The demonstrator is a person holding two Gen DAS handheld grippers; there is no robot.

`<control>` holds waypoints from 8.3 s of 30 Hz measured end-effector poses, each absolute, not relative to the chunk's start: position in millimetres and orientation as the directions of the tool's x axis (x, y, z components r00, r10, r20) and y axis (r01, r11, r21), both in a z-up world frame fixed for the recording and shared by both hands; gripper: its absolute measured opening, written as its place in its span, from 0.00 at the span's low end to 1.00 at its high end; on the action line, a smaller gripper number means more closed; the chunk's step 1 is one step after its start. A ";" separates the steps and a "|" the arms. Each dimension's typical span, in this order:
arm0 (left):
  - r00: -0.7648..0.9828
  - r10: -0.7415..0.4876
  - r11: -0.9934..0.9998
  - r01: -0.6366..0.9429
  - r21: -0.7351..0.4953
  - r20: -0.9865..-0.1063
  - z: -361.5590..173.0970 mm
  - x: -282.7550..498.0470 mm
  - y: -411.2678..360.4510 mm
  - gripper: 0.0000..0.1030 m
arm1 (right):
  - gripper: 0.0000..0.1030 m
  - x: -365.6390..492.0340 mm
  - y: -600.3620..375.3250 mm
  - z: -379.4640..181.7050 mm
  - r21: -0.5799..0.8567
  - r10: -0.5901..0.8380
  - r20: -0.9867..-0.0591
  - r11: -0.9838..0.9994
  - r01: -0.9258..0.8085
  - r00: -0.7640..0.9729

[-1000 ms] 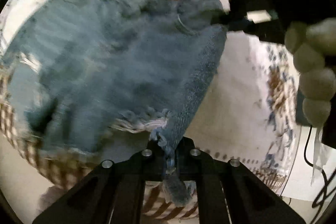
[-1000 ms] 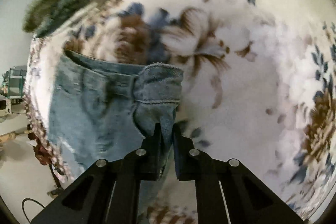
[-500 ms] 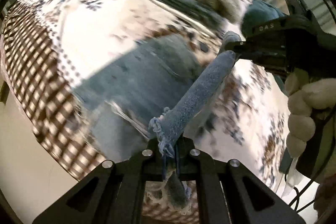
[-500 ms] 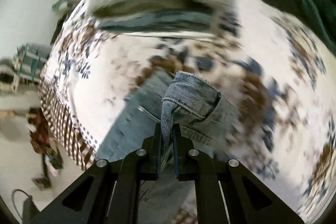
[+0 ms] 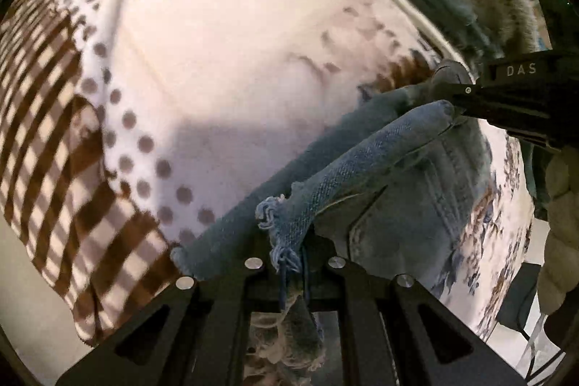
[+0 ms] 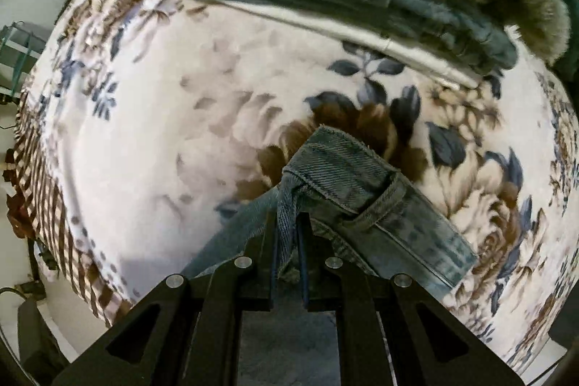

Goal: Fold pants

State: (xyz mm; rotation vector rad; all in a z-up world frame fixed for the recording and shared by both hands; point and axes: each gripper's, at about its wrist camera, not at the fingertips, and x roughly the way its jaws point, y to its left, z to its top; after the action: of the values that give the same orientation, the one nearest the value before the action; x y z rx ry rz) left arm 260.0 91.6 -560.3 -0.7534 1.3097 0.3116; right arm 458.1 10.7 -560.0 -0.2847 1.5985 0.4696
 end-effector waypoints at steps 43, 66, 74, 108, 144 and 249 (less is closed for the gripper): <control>0.612 -0.164 -0.321 -0.775 -0.545 -0.774 -591.2 122.8 -69.6 0.69 | 0.29 457.3 -217.8 -639.7 0.638 0.608 -0.755 0.768 -0.058 -0.245; 0.634 0.027 -0.065 -0.770 -0.635 -0.773 -539.7 70.4 -7.9 0.18 | 0.25 390.8 -213.3 -602.4 0.648 0.603 -0.743 0.757 -0.083 -0.290; 0.719 0.020 -0.275 -0.665 -0.695 -0.695 -600.8 36.6 -11.1 0.45 | 0.54 361.0 -228.9 -650.7 0.666 0.634 -0.706 0.746 0.010 -0.317; 0.733 -0.074 0.165 -0.660 -0.733 -0.676 -384.7 181.1 87.8 0.18 | 0.24 406.5 -196.2 -375.6 0.726 0.726 -0.687 0.687 0.022 0.012; 0.625 -0.455 0.391 -0.500 -0.773 -0.634 -458.6 543.8 246.7 0.25 | 0.26 655.5 -94.4 -442.0 0.675 0.621 -0.732 0.716 0.178 0.280; 0.780 0.178 0.977 -0.214 0.011 -0.600 -16.4 141.7 91.7 0.99 | 1.00 97.6 -93.8 120.1 0.030 0.110 -0.652 0.992 -0.119 0.750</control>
State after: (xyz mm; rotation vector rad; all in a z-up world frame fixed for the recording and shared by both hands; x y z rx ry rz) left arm 141.7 91.7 -16.4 -0.0591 0.6428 0.2121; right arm 97.6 -93.8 120.1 -0.0136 0.7111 0.1252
